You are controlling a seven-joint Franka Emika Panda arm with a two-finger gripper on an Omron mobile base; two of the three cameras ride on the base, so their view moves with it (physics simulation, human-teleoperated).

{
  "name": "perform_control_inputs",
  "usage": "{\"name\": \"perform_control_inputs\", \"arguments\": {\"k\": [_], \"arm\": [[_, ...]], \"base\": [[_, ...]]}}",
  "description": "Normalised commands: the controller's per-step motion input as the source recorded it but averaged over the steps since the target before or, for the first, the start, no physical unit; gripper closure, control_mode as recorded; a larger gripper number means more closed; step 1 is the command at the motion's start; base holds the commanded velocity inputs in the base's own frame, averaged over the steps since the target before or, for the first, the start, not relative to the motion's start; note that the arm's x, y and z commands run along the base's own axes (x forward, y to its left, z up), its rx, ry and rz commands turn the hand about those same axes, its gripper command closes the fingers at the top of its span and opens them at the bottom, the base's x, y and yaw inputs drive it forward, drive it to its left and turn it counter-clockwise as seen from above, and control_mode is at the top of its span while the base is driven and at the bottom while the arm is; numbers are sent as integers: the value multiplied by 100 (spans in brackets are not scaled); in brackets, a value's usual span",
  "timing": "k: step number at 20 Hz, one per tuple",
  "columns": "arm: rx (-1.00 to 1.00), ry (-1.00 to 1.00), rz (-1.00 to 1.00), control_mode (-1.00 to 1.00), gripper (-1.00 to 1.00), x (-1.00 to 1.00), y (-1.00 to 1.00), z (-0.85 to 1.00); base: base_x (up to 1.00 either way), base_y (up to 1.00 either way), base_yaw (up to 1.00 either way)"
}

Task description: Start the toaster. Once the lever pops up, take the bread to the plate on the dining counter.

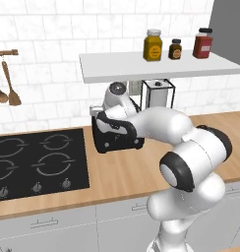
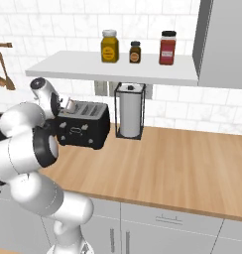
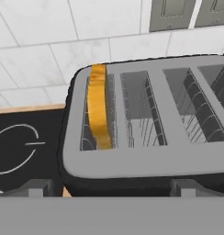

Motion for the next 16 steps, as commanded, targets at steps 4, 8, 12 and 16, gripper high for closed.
{"name": "perform_control_inputs", "arguments": {"k": [4,8,12,16], "arm": [[0,0,0,-100,-100,17,8,-11],[0,0,0,-100,-100,18,12,-1],[0,0,0,-100,-100,18,10,0],[0,0,0,-100,-100,10,1,-1]], "base": [[0,0,0],[0,0,0],[0,0,0],[0,0,0]]}}
